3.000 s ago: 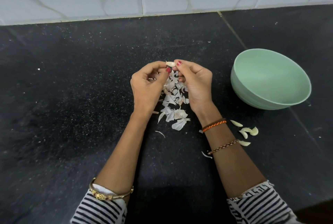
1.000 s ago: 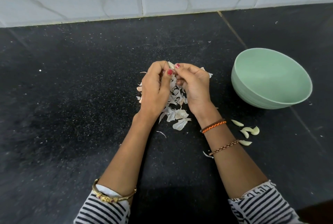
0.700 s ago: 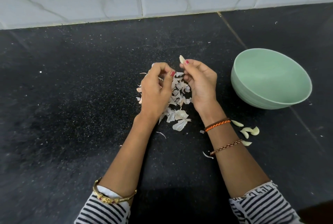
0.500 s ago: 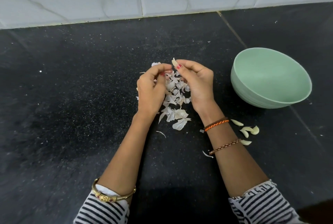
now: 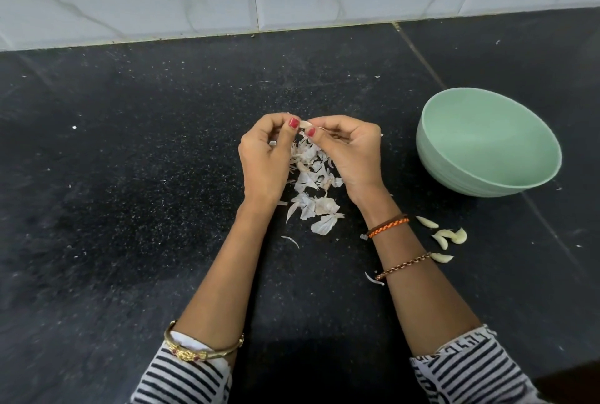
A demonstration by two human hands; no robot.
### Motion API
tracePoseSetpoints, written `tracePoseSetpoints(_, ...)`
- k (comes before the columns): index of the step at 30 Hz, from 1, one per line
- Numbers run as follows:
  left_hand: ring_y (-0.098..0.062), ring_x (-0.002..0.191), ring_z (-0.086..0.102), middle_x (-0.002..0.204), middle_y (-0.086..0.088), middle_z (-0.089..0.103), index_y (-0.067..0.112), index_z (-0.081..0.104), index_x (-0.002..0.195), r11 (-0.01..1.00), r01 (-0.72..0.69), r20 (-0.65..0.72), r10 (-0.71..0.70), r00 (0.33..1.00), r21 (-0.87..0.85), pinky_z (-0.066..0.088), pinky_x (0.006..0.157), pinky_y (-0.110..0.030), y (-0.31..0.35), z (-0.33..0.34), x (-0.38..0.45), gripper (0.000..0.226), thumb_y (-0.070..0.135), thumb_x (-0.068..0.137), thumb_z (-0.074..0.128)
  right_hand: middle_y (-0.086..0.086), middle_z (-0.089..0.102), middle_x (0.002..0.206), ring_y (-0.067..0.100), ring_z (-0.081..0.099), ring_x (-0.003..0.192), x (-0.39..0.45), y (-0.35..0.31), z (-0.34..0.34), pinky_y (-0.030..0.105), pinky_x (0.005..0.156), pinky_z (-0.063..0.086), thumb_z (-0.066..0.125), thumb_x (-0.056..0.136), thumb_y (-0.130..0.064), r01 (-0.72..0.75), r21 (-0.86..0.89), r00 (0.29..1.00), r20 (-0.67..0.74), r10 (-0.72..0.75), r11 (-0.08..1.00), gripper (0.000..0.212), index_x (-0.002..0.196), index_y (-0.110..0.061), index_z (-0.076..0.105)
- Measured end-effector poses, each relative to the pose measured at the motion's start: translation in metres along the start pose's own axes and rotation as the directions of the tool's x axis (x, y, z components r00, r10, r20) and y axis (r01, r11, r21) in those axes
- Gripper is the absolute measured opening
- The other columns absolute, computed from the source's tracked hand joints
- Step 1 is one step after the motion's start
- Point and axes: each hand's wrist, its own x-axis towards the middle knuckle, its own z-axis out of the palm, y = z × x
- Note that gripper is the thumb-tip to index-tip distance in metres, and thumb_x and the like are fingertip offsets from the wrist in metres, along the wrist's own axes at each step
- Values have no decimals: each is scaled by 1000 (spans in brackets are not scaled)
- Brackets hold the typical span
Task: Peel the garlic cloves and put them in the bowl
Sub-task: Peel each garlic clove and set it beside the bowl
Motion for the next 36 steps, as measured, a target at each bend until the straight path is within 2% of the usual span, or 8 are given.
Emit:
tracePoseSetpoints(6,1,60,48,69,14,54,16,59,84,991,-71,24,69,997,117,39,60,-16,-2,1,-2,19,24,94,46,-3,66,71,-1,64,68,-1,0,0,12,66,48,64,81,6,-2,-7,999,50,2,1000,14,93,-1,68)
tracePoseSetpoints(13,-5,54,43,57,6,53,9,58,70,941,204,86,-187,978,-271,39,52,-18,9,8,-2,30,12,97,46,-8,66,58,-1,61,59,-1,-2,-2,11,59,46,59,81,9,-79,131,996,56,72,988,15,84,-2,68)
tracePoseSetpoints(18,0,46,40,51,8,50,5,55,64,909,317,148,-286,947,-270,35,46,-13,13,3,3,33,14,96,49,-8,66,57,-1,59,59,0,-3,-2,12,58,45,61,79,10,-86,125,995,64,78,988,20,73,-8,68)
tracePoseSetpoints(22,0,45,34,52,5,46,5,56,66,965,217,121,-200,972,-147,31,44,-13,11,-3,4,28,12,93,54,-10,63,53,-3,55,54,-1,-2,-2,9,55,42,62,81,7,-86,110,996,48,82,990,15,74,-6,68)
tracePoseSetpoints(27,-20,58,38,67,-12,52,15,63,70,980,134,18,-133,991,-149,36,49,-19,11,-2,-2,17,13,87,64,-6,62,58,-2,56,55,-1,-2,1,13,57,45,68,78,4,-58,47,998,-37,60,997,6,72,2,68)
tracePoseSetpoints(29,-17,54,38,62,-8,55,18,65,71,985,91,0,-92,996,-149,36,50,-20,9,-2,-3,13,14,84,68,-1,63,62,-1,57,58,-1,-2,2,14,58,46,68,78,4,-40,34,997,-62,42,999,6,72,2,68)
tracePoseSetpoints(32,-2,49,38,54,13,55,19,67,71,992,47,-51,-53,997,-114,36,50,-17,5,-2,-3,12,15,81,70,0,63,65,1,59,61,-1,-1,4,17,60,49,69,78,4,-4,-11,997,-83,3,1000,8,71,0,67)
tracePoseSetpoints(36,0,44,35,44,15,47,17,65,64,995,59,-109,-67,992,-76,34,47,-18,4,0,-4,19,15,83,69,-5,62,65,3,55,58,-4,2,7,16,54,46,68,78,2,87,-105,991,-92,-97,991,13,69,-5,66)
